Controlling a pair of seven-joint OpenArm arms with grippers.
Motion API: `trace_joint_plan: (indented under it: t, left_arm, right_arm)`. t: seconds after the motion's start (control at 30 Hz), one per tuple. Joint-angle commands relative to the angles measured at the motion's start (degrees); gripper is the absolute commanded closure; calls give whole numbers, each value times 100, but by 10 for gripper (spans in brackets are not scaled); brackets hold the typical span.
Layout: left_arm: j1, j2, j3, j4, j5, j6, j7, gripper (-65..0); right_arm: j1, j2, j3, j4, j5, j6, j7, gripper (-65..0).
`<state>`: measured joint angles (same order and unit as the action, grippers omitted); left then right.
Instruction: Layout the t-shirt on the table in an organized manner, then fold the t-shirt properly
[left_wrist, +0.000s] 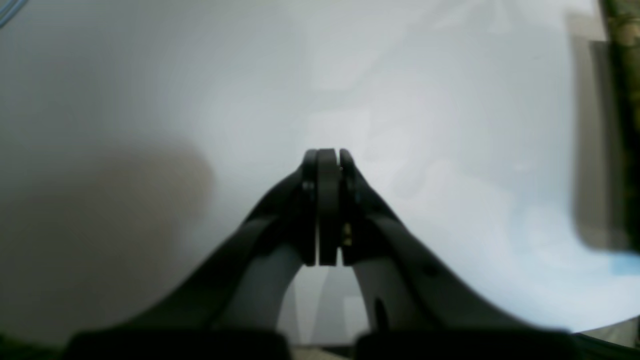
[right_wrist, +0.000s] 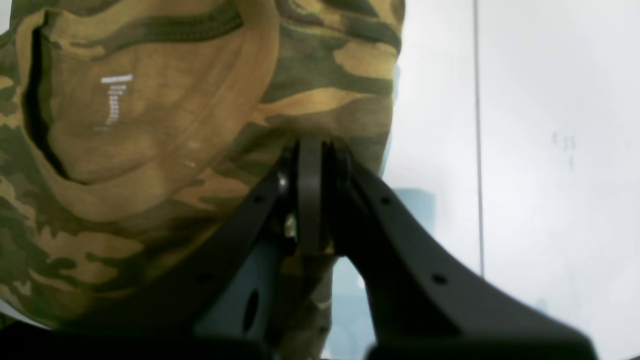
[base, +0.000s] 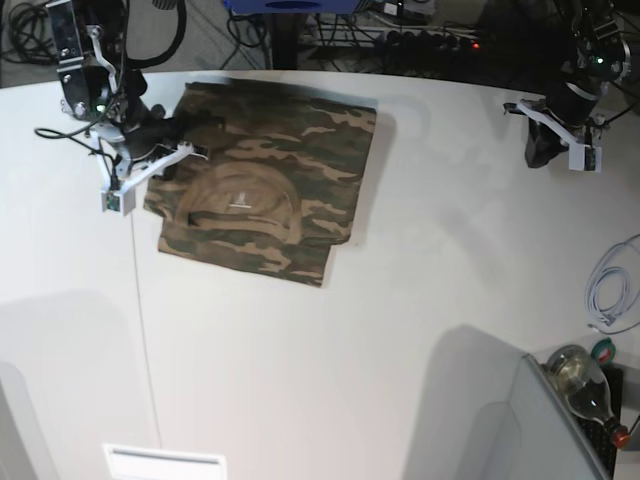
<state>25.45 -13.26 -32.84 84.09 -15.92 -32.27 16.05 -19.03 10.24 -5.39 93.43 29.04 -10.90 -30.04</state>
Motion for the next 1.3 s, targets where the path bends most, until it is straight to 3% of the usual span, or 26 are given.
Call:
trace_joint_plan:
  t: [0.0,0.23,0.47,0.57,0.73,0.83,0.9,0.97,1.13,1.27]
  left_arm:
    - [17,-68,-35,78,-91,-21,-142,0]
    - [53,-68,-35,87,-91,-21,-142,0]
    - [140,-50,-8,114,-135,-21,-142,0]
    - [149,-59,-26,78,-126,-21,-142,0]
    - [264,-68,-8,140,-144,-30,-150,0]
    - [422,-68,0,184,-153,-30,-150,0]
    - [562,-59,0,281,-153,-232,-150,0]
    - [703,-50,-8,307,-153,-768,-150,0]
    - [1195,-41,-17,316,-100,-773,-159,0]
    - [1600,-41,0,289,-91,-773,-168,0]
  right_arm:
    - [-45,44,7,341,19,48,134,-30]
    - [-941,44,-292,1677,2,48,99,-29]
    - [-757,27,-626,437,2,48,169,-29]
    - [-783,27,-635,270,2,48,477,-29]
    - [-1187,88,-591,1194,-7,57,547,-29]
    - [-1451,325,-573,1809,2,57,556,-29]
    - [-1680,405,-433,1985,19,39,556,-29]
    - [-1944,396,-160,2011,19,39,547,-29]
    - [-2779,440,60,2240,19,57,556,-29]
    - [-3333,703,-11,2257,11,57,547,-27]
